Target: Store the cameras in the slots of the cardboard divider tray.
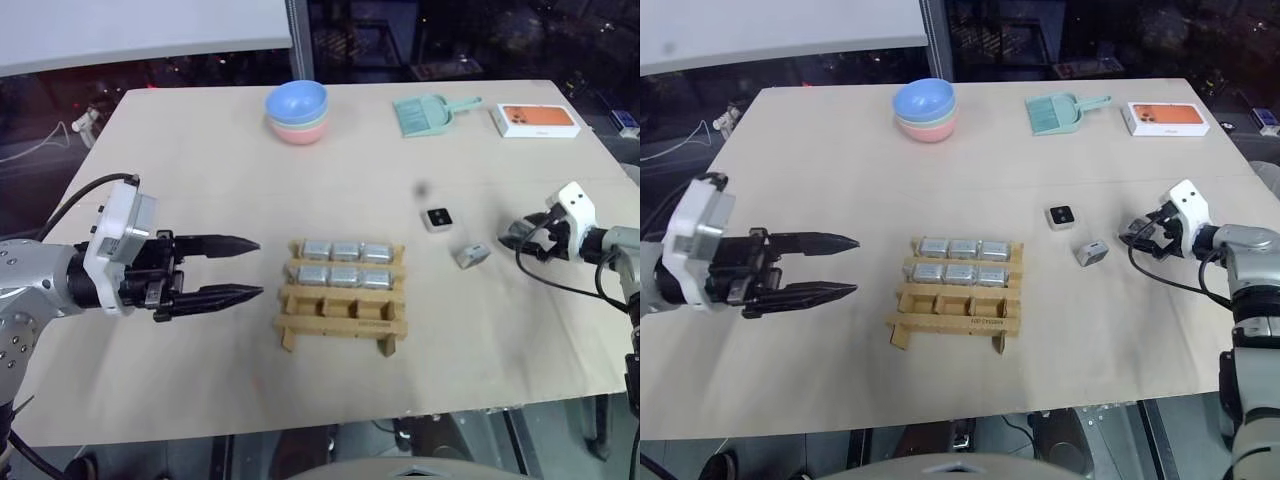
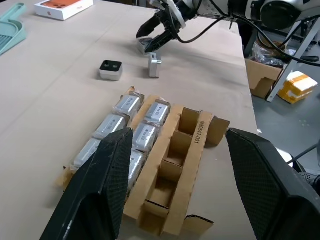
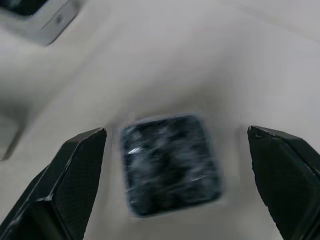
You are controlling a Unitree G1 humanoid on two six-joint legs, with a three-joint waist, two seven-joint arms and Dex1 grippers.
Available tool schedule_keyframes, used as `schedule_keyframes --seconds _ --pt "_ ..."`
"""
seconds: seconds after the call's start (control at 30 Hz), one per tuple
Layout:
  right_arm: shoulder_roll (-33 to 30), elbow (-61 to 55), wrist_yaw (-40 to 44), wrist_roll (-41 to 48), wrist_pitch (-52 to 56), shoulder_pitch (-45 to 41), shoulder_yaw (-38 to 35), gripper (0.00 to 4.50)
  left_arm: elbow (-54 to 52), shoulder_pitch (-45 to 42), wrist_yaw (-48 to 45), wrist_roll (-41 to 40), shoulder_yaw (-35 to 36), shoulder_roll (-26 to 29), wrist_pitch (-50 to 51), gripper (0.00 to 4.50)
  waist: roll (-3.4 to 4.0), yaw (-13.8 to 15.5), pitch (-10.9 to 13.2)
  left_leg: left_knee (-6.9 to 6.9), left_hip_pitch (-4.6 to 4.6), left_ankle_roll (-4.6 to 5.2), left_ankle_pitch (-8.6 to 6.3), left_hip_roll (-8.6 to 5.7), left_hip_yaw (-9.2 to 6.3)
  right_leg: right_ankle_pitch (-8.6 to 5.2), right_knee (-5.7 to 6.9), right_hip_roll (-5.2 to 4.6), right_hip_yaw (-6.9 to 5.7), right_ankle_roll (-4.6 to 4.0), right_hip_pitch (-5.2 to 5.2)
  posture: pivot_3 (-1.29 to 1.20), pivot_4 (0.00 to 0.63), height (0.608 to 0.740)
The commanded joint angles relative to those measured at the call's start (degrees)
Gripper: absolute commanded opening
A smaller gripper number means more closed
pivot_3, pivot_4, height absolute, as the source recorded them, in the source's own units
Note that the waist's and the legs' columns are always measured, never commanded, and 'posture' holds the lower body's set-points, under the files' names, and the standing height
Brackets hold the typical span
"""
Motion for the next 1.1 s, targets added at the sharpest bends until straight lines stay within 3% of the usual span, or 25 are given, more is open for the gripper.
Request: schedule_keyframes --seconds 0.03,0.17,0.27,0.4,0.57,0.67,0.8,1.0,1.1 --pt "-1.24 0.24 3.16 -0.36 0.2 -1.38 -0.3 4.5 -1.54 -1.3 0.95 -0.98 2.83 0.42 -0.17 3.06 0.03 -0.01 0.02 0.01 0.01 0.0 0.0 0.0 -0.01 0.0 0.01 -0.01 0.02 0.0 0.0 0.0 0.15 0.74" --pt "-1.27 1.1 3.63 -0.46 0.0 -1.69 -1.13 4.5 -1.08 -2.67 1.36 -1.6 2.41 -0.72 -0.7 3.06 0.03 -0.03 0.01 0.01 0.06 0.0 0.0 0.0 -0.02 0.0 0.03 0.01 0.02 0.0 0.01 0.0 0.15 0.74" --pt "-1.12 1.11 3.57 -0.35 -0.35 -1.68 -1.52 3.62 -0.69 -2.82 1.23 -1.74 2.16 -0.77 -0.31 3.07 0.03 -0.03 0.02 0.01 0.05 0.0 0.0 0.0 -0.03 0.0 0.03 0.01 0.02 0.0 0.01 0.0 0.15 0.74" --pt "-1.05 0.46 3.69 -0.1 -0.46 -1.34 -1.84 1.97 0.03 -2.42 0.37 -1.14 1.96 -0.45 -0.47 3.07 0.03 -0.05 0.02 0.01 0.05 -0.01 0.0 0.0 -0.02 0.01 0.03 0.01 0.02 0.01 0.01 0.0 0.15 0.74" --pt "-0.41 -7.78 4.03 2.15 0.61 0.17 -2.79 1.98 -0.78 -4.3 3.64 -6.16 -0.15 -3.52 2.5 3.07 0.04 -0.03 0.02 0.01 0.05 -0.01 0.0 0.0 -0.03 0.01 0.04 0.01 0.02 0.01 0.01 0.0 0.15 0.74" --pt "1.98 -24.23 3.85 5.58 3.68 2.24 -2.2 1.98 -1.5 -5.9 10.68 -9.04 -2.89 -8.06 5.01 3.07 0.13 -0.22 0.07 0.01 0.06 -0.01 0.0 0.02 -0.13 0.13 0.06 0.0 0.08 0.22 0.0 0.0 0.15 0.74" --pt "3.51 -42.65 -0.43 2.13 6.53 3.92 2.52 1.98 -2.61 -7.27 18.32 -12.13 -5.92 -12.73 8.19 3.07 0.14 -0.07 0.08 0.02 0.06 -0.01 0.0 0.07 -0.22 0.15 0.14 0.04 0.04 0.25 -0.02 0.0 0.15 0.74" --pt "5.89 -54.88 -5.5 -8.23 -8.37 5.14 10.12 1.98 -0.97 -9.56 24.0 -14.91 -10.23 -15.06 13.34 3.07 0.11 0.52 0.08 0.05 0.01 -0.02 0.01 -0.01 -0.22 0.15 0.1 -0.01 -0.02 0.24 0.0 0.0 0.15 0.74" --pt "7.19 -59.12 -7.82 -13.79 -14.28 5.03 14.44 1.98 0.7 -11.09 27.4 -11.61 -12.96 -17.6 12.62 3.07 0.11 0.45 0.08 0.06 0.0 -0.04 0.02 -0.04 -0.22 0.15 0.07 -0.04 -0.01 0.23 0.0 0.0 0.15 0.74"
